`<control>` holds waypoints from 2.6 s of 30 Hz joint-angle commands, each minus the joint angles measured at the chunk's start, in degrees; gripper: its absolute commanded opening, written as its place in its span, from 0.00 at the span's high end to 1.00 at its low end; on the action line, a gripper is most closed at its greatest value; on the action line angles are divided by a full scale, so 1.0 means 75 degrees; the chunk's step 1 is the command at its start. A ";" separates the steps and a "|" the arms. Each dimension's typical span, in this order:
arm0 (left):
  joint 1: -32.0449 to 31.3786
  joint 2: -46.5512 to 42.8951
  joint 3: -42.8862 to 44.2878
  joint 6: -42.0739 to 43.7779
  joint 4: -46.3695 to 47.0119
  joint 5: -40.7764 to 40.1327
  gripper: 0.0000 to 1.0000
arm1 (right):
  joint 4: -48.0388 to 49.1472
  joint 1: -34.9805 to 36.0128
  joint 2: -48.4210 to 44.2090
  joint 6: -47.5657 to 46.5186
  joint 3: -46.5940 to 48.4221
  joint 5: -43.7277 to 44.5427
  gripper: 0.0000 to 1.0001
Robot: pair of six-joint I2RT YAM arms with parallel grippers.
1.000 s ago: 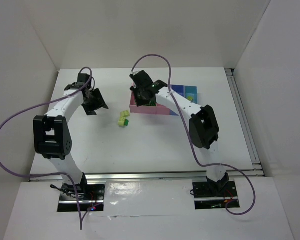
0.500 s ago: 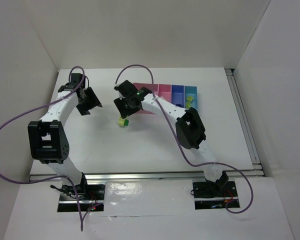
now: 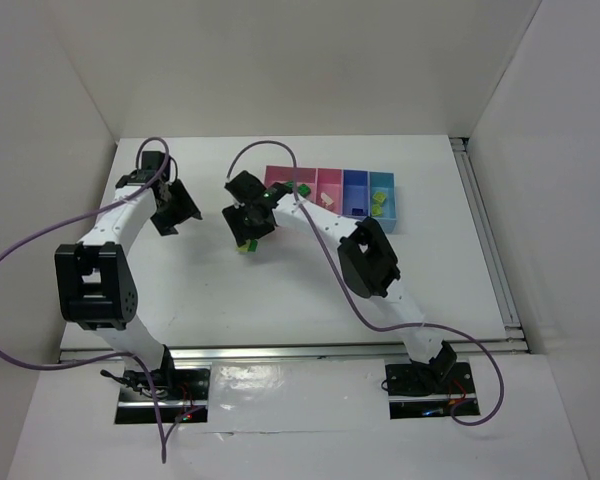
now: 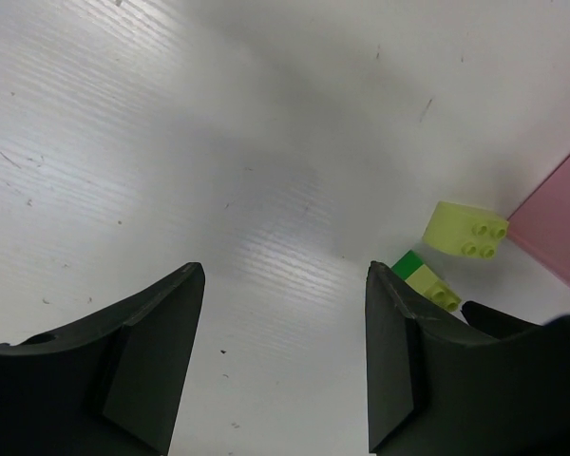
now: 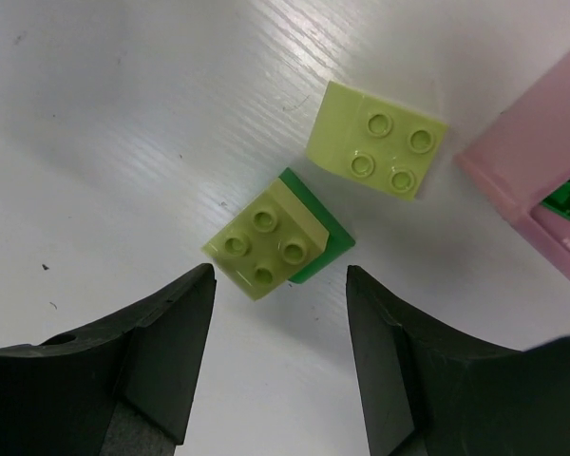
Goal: Sort the legos into containers by color
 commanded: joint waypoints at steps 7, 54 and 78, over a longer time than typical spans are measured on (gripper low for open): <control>0.0226 -0.0508 -0.0196 0.0004 0.0064 -0.0156 0.28 | 0.0039 0.0167 0.0237 0.0504 0.0423 0.0167 0.34; 0.0296 -0.0508 -0.0478 0.0297 0.0276 0.0440 0.29 | 0.0343 0.0449 0.0414 0.0656 0.0601 0.2289 0.28; 0.0296 -0.0426 -0.0478 0.0543 0.0428 0.0910 0.30 | 0.1339 0.0238 0.0716 0.0117 0.0820 0.1258 0.28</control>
